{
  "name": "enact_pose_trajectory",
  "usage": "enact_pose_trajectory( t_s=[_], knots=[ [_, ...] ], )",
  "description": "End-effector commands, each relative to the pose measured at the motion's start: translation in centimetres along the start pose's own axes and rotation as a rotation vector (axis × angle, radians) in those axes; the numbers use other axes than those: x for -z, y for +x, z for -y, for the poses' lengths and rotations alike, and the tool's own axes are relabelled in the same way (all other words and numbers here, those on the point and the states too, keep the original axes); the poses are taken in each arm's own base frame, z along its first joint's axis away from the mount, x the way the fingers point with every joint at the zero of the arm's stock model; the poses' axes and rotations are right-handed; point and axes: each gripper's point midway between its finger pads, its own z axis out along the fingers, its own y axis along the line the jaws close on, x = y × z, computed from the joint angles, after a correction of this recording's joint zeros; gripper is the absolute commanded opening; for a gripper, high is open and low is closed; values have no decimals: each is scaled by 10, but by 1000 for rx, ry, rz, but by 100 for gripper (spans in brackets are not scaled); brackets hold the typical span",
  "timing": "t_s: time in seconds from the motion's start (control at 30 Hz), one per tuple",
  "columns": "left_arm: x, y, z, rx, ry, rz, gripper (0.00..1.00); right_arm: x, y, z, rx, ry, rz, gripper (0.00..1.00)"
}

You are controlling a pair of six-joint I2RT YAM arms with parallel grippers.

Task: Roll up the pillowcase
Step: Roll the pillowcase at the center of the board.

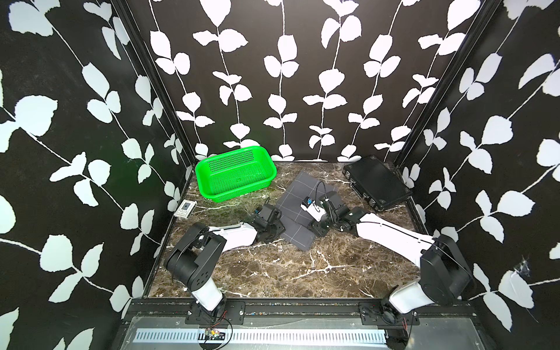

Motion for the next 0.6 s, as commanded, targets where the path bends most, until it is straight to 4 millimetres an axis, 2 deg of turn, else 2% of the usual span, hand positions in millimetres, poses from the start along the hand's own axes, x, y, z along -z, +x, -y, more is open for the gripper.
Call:
enact_pose_trajectory(
  t_s=[0.0,0.33,0.47,0.57],
  knots=[
    [-3,9,-16,4,-62,-30,36,6,4,1,9,9,-1,60],
    [25,8,-10,-101,-151,-70,2,7,-2,-11,12,-55,28,61],
    [42,15,-21,-173,-223,-121,0,7,-2,-19,23,-82,40,63],
    [62,22,-37,-231,-297,-167,0,8,-2,-23,25,-97,42,63]
  ],
)
